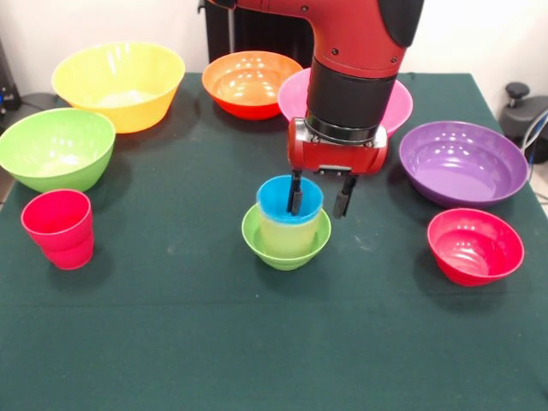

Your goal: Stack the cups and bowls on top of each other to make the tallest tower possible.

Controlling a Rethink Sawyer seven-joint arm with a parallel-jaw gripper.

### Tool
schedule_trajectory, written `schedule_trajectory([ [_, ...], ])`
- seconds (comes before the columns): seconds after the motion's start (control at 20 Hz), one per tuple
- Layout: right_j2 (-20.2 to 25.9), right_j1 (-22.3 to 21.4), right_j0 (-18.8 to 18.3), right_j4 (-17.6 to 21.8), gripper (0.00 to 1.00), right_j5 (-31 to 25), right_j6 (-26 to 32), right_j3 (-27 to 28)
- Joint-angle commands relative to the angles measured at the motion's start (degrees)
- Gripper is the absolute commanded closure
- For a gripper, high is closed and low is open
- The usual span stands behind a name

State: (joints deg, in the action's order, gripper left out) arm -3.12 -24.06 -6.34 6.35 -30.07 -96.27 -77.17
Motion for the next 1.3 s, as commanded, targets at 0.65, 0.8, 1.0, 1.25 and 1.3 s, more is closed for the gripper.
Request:
schedule_trajectory([
  [0.65,5.38,0.36,-0.26,0.89,0.0,-4.23,-1.25,-1.36],
  [0.8,5.99,-0.86,-0.65,0.49,0.0,-5.07,-0.63,-1.61],
  [1.0,6.72,-2.56,-1.13,-0.08,0.0,-6.25,-0.1,-2.54],
  [1.25,6.9,-3.95,-1.27,-0.21,0.0,-8.6,0.5,-2.56],
  [1.3,7.03,-4.31,-1.46,-0.28,0.0,-8.89,0.63,-2.88],
])
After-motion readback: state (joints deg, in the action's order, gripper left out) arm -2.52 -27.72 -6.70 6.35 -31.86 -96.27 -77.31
